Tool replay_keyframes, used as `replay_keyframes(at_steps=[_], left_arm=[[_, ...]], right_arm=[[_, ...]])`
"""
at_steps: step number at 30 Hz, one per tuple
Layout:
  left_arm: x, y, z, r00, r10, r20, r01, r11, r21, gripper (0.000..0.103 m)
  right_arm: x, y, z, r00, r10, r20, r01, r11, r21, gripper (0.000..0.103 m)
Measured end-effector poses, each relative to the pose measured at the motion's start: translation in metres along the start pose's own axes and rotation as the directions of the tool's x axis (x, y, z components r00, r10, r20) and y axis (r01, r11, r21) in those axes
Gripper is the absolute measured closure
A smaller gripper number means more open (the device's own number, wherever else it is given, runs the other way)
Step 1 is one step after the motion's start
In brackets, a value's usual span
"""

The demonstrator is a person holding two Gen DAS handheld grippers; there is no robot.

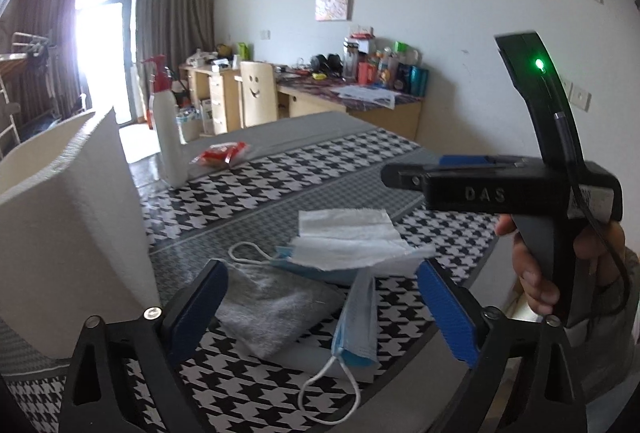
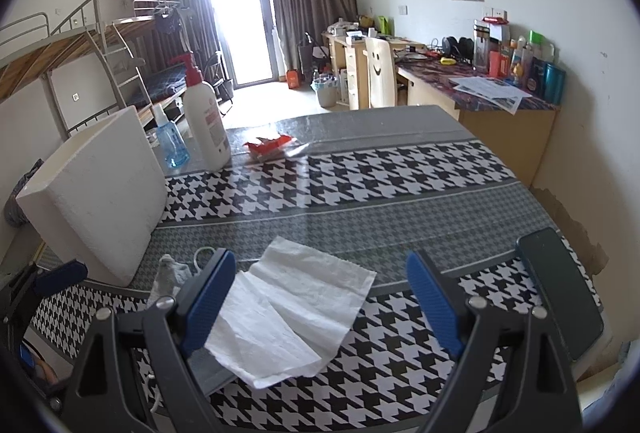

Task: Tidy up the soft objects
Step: 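Lower the left tool toward the blue mask while the right tool approaches the white tissues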

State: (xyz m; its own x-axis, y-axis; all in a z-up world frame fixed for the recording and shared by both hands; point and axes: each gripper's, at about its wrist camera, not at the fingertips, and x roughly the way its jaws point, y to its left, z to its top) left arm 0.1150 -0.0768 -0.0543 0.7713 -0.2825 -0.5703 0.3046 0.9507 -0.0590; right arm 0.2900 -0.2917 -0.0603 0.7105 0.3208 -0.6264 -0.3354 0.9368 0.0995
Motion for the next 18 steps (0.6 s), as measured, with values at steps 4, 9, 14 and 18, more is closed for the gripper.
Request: replay_keyframes(at_steps=[4,9,14,18], left_arm=[[0.009,-0.005,-0.004,0.999,-0.020,-0.028,0.020,1.000,0.004,0.013],[0.017,-0.010,-0.009,0.998,-0.036,-0.052,0.036,0.999,0.005,0.021],[0.023,-0.016,-0.010,0.997,-0.042,-0.068,0.043,0.999,0.018,0.032],[0.031,-0.020,-0.013,0.994,-0.068,-0.089,0.071,0.997,0.023,0.041]], right_arm=[[0.002,-0.005,-0.002,1.000,0.003,-0.008,-0.002,1.000,0.012,0.013],[0.006,-0.007,-0.007,1.000,0.002,-0.023,-0.002,1.000,0.010,0.013],[0.015,-0.008,-0.013,0.999,0.003,-0.053,-0.003,1.000,-0.002,0.013],[0.020,-0.010,-0.016,0.997,0.015,-0.073,-0.016,1.000,-0.008,0.013]])
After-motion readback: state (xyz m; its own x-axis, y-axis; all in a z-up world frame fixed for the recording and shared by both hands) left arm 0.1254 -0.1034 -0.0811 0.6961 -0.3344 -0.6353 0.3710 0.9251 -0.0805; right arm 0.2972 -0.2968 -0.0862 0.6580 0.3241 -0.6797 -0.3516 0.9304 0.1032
